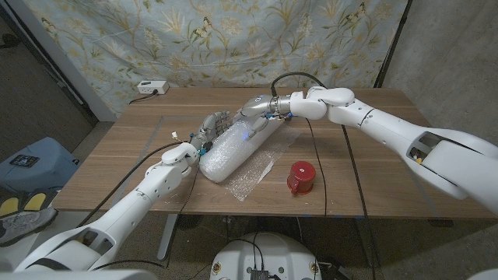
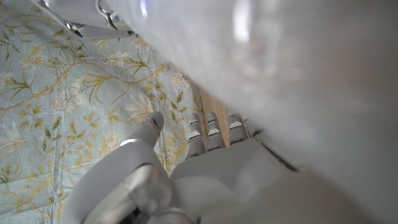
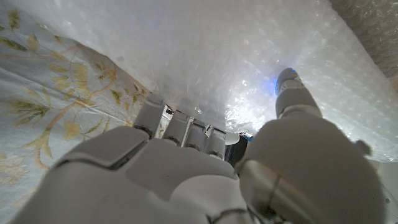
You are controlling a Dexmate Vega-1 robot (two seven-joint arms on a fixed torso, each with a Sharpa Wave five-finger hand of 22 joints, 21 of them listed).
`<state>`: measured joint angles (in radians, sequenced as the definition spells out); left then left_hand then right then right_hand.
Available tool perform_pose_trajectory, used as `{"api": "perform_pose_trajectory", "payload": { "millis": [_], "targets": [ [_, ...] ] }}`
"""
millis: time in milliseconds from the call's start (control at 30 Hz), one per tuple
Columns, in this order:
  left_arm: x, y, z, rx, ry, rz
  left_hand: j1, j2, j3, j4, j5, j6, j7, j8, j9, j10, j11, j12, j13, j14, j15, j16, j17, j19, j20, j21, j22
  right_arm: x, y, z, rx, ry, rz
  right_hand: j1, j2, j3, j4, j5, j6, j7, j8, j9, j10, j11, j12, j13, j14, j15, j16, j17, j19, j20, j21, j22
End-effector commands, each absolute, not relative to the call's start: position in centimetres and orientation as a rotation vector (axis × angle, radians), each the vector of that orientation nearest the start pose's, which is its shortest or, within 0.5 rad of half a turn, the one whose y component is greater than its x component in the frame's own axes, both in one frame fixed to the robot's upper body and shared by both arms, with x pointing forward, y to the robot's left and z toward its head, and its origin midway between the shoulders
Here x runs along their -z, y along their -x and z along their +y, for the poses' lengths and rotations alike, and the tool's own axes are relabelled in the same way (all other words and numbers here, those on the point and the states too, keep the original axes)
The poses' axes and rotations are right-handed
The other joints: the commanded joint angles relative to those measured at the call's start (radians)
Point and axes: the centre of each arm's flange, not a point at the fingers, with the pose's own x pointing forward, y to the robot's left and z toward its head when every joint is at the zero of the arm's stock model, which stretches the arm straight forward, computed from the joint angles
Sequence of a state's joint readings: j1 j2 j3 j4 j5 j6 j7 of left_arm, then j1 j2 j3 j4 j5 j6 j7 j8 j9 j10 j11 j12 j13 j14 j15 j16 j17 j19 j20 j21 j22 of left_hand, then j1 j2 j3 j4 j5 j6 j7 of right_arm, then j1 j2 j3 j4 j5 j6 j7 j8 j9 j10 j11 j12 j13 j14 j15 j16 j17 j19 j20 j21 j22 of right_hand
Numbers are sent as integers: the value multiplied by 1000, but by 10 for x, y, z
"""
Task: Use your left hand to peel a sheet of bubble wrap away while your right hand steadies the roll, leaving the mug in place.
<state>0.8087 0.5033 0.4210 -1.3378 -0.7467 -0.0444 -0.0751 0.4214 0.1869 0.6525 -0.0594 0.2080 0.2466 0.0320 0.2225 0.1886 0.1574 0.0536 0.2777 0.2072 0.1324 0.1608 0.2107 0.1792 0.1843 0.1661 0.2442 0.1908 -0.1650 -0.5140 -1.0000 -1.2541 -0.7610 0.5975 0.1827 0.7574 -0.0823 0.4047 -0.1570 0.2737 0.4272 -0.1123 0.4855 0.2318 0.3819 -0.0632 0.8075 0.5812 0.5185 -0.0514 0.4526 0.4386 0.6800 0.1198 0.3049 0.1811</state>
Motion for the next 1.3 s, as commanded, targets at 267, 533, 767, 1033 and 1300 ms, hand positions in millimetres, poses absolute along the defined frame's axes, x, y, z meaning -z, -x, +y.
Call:
{"api": "perform_pose_trajectory", "payload": {
  "millis": [267, 533, 767, 1033, 1300],
  "targets": [
    [30, -651, 262, 310, 106, -433, 1, -13, 7, -3, 7, -7, -4, -4, 4, -7, 6, -6, 3, -1, 5, -8, 2, 0, 3, -1, 0, -85, -626, -66, -601, 1916, -1112, 11, 3, 7, 1, -4, 25, -9, 11, -2, 22, -12, 8, -3, 18, -118, 4, 10, -1, 1, -9, 2],
    [20, -635, 269, 305, 97, -471, -1, -16, 2, -6, 6, -24, -10, -14, 4, -21, 9, -14, 4, -12, 7, -14, 2, -3, 3, -3, 0, -83, -627, -70, -594, 1929, -1124, 11, 3, 9, 2, -5, 27, -11, 11, -3, 21, -17, 6, -7, 20, -121, 0, 14, -1, 2, -12, 2],
    [20, -627, 277, 288, 100, -487, -1, -17, 0, -8, 5, -27, -11, -17, 4, -27, 9, -17, 4, -16, 7, -16, 2, -4, 3, -4, 0, -86, -628, -72, -572, 1924, -1127, 12, 3, 10, 2, -6, 31, -10, 13, -4, 25, -17, 5, -11, 23, -123, -2, 17, 0, 2, -14, 2],
    [23, -621, 282, 280, 107, -499, 0, -16, -3, -10, 5, -30, -11, -19, 4, -29, 10, -19, 4, -18, 7, -17, 2, -5, 3, -5, 0, -91, -628, -79, -543, 1903, -1100, 12, 5, 11, 4, -7, 40, -11, 16, -5, 33, -16, 6, -15, 32, -125, -1, 22, 4, 2, -15, 2],
    [23, -619, 283, 284, 111, -507, 0, -16, -4, -12, 4, -34, -12, -22, 4, -31, 10, -21, 4, -19, 8, -18, 2, -6, 6, -6, 0, -99, -630, -93, -503, 1866, -1038, 14, 7, 12, 5, -9, 48, -13, 19, -6, 41, -14, 6, -20, 36, -125, 0, 29, 6, 1, -18, 2]
  ]
}}
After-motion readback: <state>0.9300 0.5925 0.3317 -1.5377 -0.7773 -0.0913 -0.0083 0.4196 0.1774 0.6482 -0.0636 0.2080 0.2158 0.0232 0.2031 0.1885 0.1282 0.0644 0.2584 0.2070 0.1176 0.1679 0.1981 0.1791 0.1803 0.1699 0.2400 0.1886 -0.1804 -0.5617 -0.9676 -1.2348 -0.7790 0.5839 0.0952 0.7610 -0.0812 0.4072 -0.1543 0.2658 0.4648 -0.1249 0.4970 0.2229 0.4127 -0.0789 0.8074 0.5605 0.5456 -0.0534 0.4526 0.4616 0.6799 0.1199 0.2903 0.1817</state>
